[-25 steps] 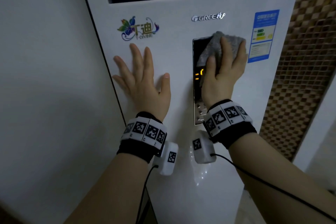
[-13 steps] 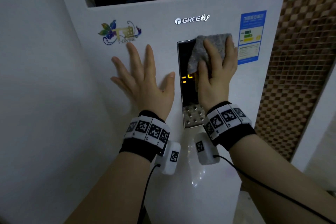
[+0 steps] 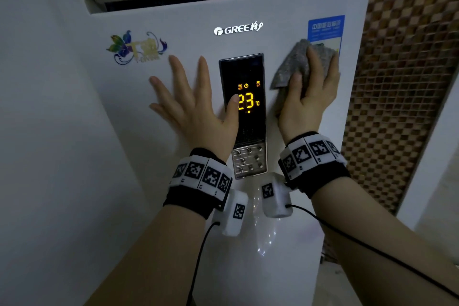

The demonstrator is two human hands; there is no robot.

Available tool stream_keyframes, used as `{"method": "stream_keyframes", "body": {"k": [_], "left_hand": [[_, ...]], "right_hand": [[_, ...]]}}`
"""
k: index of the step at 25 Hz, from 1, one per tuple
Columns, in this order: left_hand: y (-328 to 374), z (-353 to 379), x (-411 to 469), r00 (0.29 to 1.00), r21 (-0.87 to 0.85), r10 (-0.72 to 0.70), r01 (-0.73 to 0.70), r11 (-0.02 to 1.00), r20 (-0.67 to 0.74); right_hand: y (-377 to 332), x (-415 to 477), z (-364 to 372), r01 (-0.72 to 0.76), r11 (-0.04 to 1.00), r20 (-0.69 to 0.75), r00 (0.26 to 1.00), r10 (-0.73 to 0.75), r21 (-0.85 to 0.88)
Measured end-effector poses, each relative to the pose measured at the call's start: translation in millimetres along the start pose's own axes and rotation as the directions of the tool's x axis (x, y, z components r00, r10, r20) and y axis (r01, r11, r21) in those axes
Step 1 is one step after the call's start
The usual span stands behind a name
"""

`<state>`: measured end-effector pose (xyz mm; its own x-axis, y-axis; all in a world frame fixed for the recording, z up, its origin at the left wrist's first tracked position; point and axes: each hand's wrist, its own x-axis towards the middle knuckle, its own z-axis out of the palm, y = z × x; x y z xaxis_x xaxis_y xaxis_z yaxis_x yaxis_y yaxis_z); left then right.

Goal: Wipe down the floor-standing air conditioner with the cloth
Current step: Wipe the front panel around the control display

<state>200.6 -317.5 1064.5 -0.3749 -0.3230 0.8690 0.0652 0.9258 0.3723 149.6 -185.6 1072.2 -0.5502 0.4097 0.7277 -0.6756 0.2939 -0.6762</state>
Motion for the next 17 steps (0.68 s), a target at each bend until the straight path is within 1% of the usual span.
{"method": "stream_keyframes", "body": {"k": [1,2,5,6,9,10,12,13,14,15,17], "left_hand": [[2,1,0,1.0,0.003,-0.004,0.004,1.0,-0.006],[4,2,0,1.0,0.003,-0.009,0.009,1.0,-0.008],[12,6,-2,1.0,0.01,0.0,0.0,1.0,0.012],[14,7,-3,1.0,0.015,0.007,-0.007,1.0,0.022],[23,10,-4,1.0,0.015,-0.011,0.01,1.0,0.015],[26,12,-3,1.0,0.011,-0.031,0.031,0.999,0.004],[34,15,-2,0.997,0.021,-0.076,0.076,0.997,-0.005],[37,16,-2,0.996,0.034,-0.09,0.091,0.995,-0.005],[39,18,-1,0.995,0.046,-0.098,0.098,0.994,-0.01],[41,19,-1,0.994,0.053,-0.104,0.105,0.993,-0.019],[43,21,0,0.992,0.054,-0.116,0.119,0.991,-0.041]], "right_hand": [[-1,-2,1,-0.014,1.0,-0.01,1.0,0.014,-0.005],[-1,-7,3,0.014,1.0,0.009,1.0,-0.014,-0.028],[8,-13,-1,0.191,0.98,0.141,0.973,-0.182,-0.054],[13,-6,-5,0.188,0.981,0.134,0.974,-0.181,-0.047],[18,12,-13,-0.017,1.0,0.016,1.0,0.017,0.013],[17,10,-13,-0.022,1.0,0.022,1.0,0.022,0.005],[20,1,-11,0.106,0.994,0.12,0.988,-0.101,-0.04],[23,-1,-13,0.171,0.984,0.171,0.972,-0.162,-0.039],[26,2,-15,0.205,0.978,0.194,0.961,-0.196,-0.029],[29,9,-18,0.195,0.981,0.181,0.965,-0.188,-0.02],[30,23,-20,0.087,0.996,0.086,0.992,-0.087,0.001]]}}
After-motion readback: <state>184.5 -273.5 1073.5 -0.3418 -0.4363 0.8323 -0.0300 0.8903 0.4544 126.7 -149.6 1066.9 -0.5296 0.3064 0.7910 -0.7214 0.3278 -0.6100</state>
